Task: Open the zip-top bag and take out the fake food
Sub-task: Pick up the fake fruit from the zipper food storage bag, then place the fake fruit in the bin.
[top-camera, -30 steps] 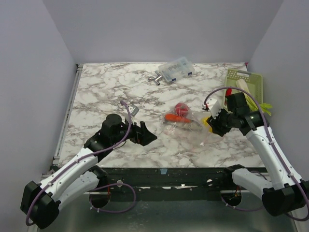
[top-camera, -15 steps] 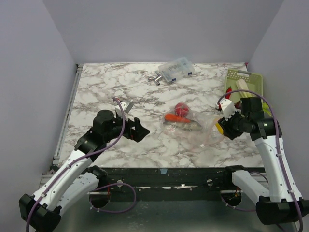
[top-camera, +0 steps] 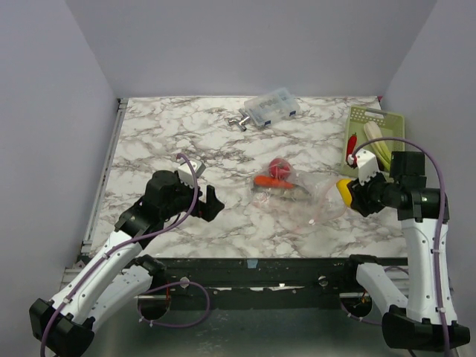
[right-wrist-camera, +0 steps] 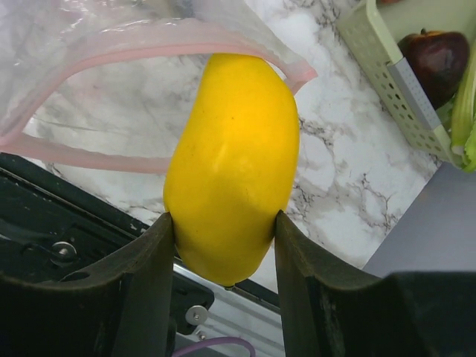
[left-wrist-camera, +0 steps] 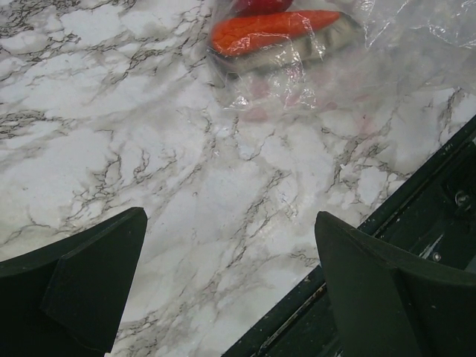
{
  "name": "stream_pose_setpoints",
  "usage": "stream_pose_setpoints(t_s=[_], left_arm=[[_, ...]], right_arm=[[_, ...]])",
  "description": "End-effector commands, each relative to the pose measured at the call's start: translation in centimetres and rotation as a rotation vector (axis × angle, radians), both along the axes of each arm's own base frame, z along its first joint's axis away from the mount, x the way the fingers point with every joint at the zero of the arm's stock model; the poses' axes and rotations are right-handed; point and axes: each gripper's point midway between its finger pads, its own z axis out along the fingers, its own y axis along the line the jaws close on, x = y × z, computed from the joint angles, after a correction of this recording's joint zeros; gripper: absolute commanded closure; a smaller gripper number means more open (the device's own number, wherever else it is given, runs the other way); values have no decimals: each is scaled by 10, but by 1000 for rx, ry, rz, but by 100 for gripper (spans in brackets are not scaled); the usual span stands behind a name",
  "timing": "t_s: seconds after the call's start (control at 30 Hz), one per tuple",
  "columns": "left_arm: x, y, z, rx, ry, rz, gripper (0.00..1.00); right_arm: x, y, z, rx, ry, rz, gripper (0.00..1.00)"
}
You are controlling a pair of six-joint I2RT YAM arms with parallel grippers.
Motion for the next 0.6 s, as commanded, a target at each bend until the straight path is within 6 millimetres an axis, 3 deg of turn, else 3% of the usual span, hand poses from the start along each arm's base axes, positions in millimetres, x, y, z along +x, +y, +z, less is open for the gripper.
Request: stream_pose_setpoints(t_s=[0.0,0.3,0.57], left_arm=[[6,9,2,39,-29,34,1],[10,15,-1,62,-34,67,1],[10,15,-3,71,-25,67,1]], right_arm=[[-6,12,22,74,-46,39,78],[-19,6,18,107,-81,-41,78],[1,-28,29,27,-167,-232,78]])
